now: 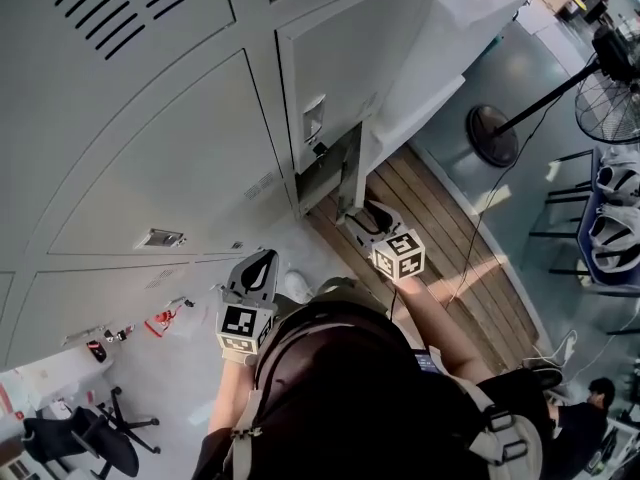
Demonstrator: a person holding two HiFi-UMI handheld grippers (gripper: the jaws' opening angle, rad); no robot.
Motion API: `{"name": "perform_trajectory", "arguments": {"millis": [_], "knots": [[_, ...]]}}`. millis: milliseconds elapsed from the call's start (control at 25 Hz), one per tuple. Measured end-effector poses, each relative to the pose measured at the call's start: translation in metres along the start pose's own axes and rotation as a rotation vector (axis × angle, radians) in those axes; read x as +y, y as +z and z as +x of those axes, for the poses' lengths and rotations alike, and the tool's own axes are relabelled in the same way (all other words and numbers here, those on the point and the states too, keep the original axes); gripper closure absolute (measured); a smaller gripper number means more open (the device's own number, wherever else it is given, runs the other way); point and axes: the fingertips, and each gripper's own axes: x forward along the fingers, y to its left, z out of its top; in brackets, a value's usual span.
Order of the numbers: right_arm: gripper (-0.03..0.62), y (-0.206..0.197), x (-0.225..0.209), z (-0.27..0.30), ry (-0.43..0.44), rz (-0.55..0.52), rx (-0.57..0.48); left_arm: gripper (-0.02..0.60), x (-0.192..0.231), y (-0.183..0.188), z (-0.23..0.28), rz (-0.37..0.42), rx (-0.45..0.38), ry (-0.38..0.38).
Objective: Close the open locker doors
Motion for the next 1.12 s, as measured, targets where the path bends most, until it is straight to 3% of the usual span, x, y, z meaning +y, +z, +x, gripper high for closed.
{"name": "perform_trajectory", "arguments": {"millis": [480, 960, 1120], "knots": [[0.362, 0.013, 0.036, 0.046, 0.032, -0.027, -0.013, 0.572, 0.032, -0.013, -0.017, 0.005, 0.020, -0.007], [0.362, 0.021, 0.060, 0.091, 0.074, -0.061, -0.018, 0.572, 0.061, -0.030, -0.041, -0.011, 0.063, 0.034], [0.362, 0.025, 0.064, 0.103, 0.079, -0.070, -0.016, 0.572, 0.069, -0.029, -0.046, 0.000, 0.033, 0.056]]}}
